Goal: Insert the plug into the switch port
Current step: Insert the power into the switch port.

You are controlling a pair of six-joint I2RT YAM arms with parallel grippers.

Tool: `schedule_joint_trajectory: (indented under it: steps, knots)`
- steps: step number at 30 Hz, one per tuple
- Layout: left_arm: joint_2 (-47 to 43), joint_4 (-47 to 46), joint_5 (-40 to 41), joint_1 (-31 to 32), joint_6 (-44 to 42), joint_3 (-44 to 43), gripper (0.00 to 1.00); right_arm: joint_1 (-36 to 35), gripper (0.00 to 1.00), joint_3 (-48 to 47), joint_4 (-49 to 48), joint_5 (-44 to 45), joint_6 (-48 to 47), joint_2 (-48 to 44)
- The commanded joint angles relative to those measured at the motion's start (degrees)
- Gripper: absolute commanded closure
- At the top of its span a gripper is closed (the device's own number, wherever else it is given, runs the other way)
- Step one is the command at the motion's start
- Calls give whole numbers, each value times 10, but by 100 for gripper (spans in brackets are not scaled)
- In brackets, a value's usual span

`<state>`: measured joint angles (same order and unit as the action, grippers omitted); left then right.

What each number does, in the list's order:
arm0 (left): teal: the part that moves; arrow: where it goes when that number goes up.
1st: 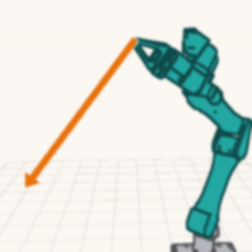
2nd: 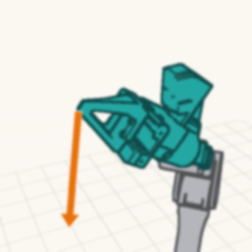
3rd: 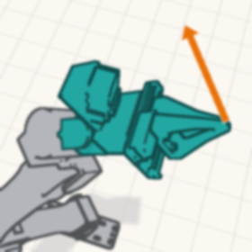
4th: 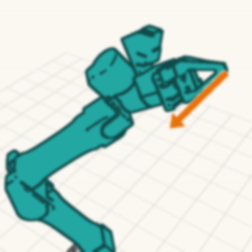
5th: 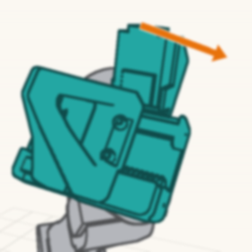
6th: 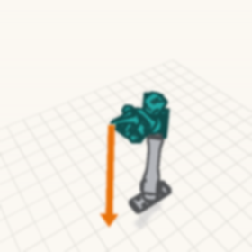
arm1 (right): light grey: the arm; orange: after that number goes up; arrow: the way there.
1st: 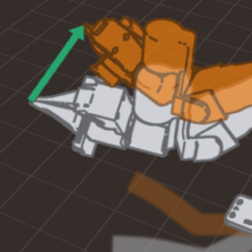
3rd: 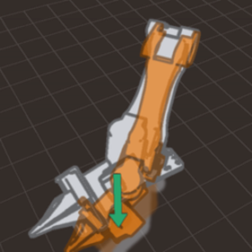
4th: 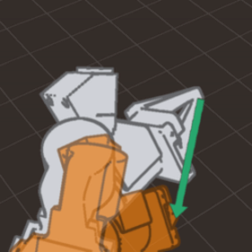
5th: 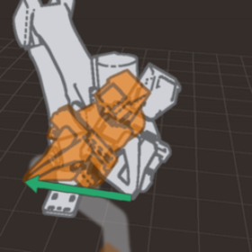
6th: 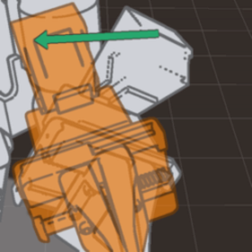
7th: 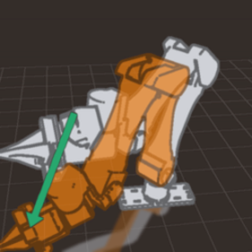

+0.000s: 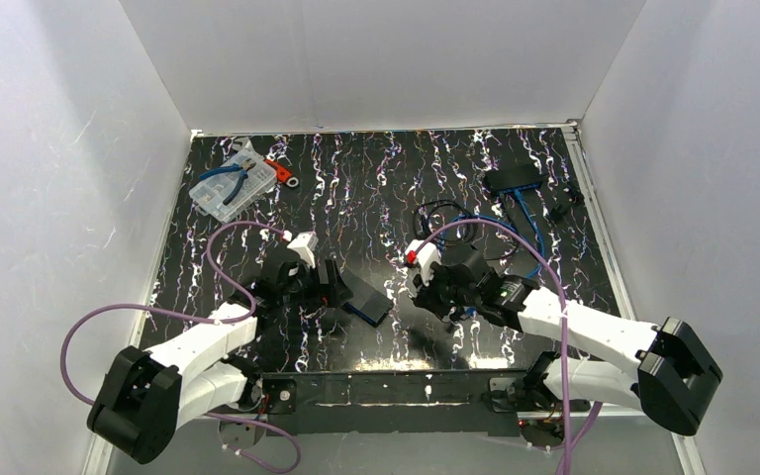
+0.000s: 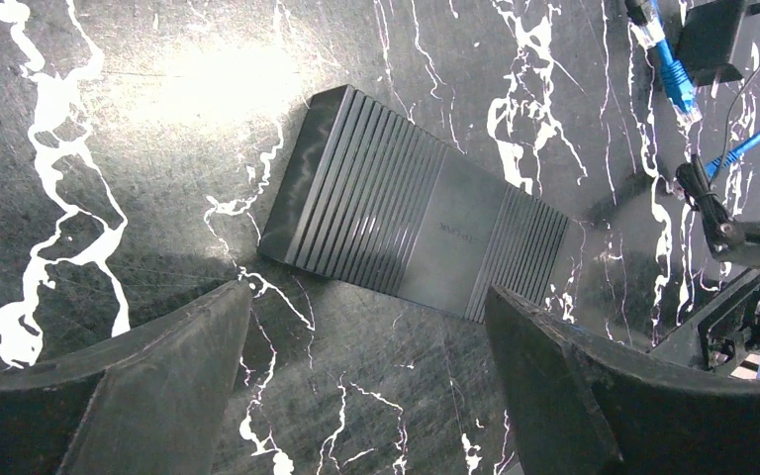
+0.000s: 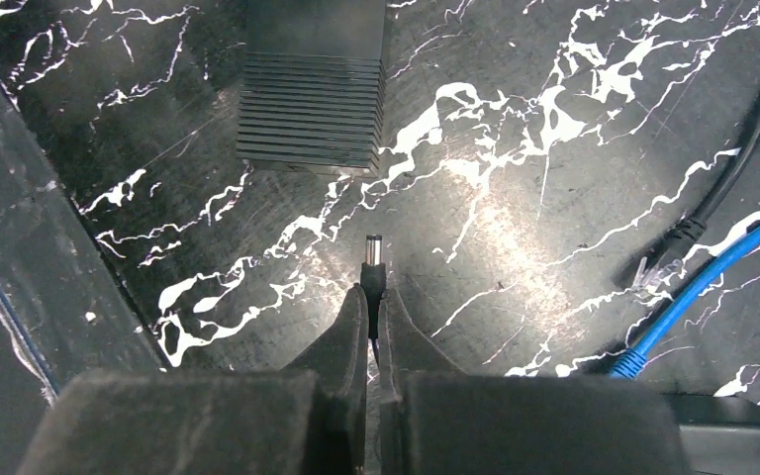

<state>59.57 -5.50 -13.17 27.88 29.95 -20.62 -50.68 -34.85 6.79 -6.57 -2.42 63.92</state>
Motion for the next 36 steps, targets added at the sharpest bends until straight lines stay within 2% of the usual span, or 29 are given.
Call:
schedule_joint_trajectory:
  steps: [1, 14, 30, 36]
  knots:
    - [19, -15, 8, 2, -16, -21, 12, -10, 99, -2, 1, -7, 20, -23]
    - [75, -71, -35, 2, -36, -33, 12, -43, 99, 30, -51, 6, 105, -12]
    - [117, -81, -71, 2, -57, -38, 12, -75, 99, 26, -101, 9, 120, 82]
    - [114, -74, -47, 1, -60, -40, 12, -86, 99, 27, -125, 15, 132, 112]
